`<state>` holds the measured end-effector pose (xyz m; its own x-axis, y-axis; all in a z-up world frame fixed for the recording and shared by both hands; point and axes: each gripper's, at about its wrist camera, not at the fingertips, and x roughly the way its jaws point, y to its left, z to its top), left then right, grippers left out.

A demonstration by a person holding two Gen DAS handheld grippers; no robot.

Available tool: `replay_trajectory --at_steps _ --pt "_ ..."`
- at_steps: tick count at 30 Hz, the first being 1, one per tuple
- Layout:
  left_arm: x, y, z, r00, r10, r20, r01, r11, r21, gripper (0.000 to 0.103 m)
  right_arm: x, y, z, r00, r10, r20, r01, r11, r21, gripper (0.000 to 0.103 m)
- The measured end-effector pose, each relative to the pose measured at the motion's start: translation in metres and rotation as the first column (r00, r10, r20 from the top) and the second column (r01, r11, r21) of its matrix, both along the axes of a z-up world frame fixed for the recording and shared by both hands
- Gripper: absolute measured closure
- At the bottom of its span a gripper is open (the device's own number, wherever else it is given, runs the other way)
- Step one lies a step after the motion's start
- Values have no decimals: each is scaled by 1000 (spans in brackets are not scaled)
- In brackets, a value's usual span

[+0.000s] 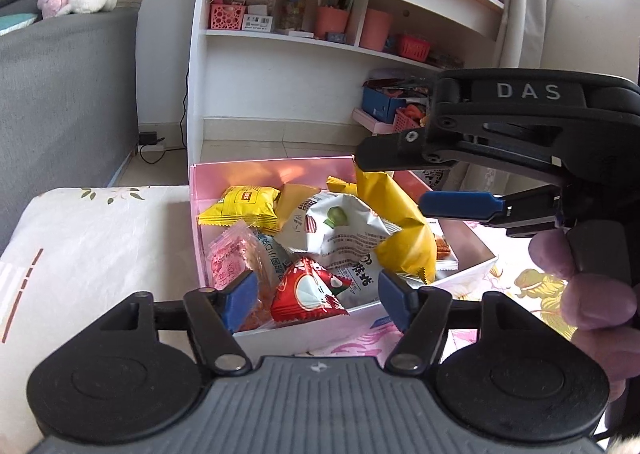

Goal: Organize snacks
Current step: 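Carry the red candy and pecan packet into the box and open both tools, then move both tools back toward the wafer and blue-white chocolate on the sheet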

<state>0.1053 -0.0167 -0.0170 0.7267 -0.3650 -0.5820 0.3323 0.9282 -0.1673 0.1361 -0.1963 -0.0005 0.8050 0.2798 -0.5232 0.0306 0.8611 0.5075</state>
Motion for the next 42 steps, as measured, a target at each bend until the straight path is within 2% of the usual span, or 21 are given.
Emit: replay_trajectory --at_steps 9,18,24,29,33,42 --pt "-16 7 6 1000 8 -15 -7 1000 23 19 -38 -25 12 1000 -25 -1 24 995 -92 18" --pt "-32 9 3 998 16 -58 -12 997 79 7 -75 -44 2 999 -15 -40 5 971 -241 12" --pt "-39 7 0 996 27 -82 -19 995 99 3 -92 -46 -11 998 15 -66 -37 940 -338 12" --pt "-40 5 -8 990 42 -135 -27 993 111 2 -101 -44 -24 994 48 -98 -84 915 -395 12" --pt "-40 2 -14 986 52 -159 -30 990 137 2 -107 -37 -36 987 102 -125 -148 881 -449 12" --pt "-35 -5 -22 975 75 -209 -50 991 122 2 -105 -25 -64 970 169 -176 -236 831 -503 12"
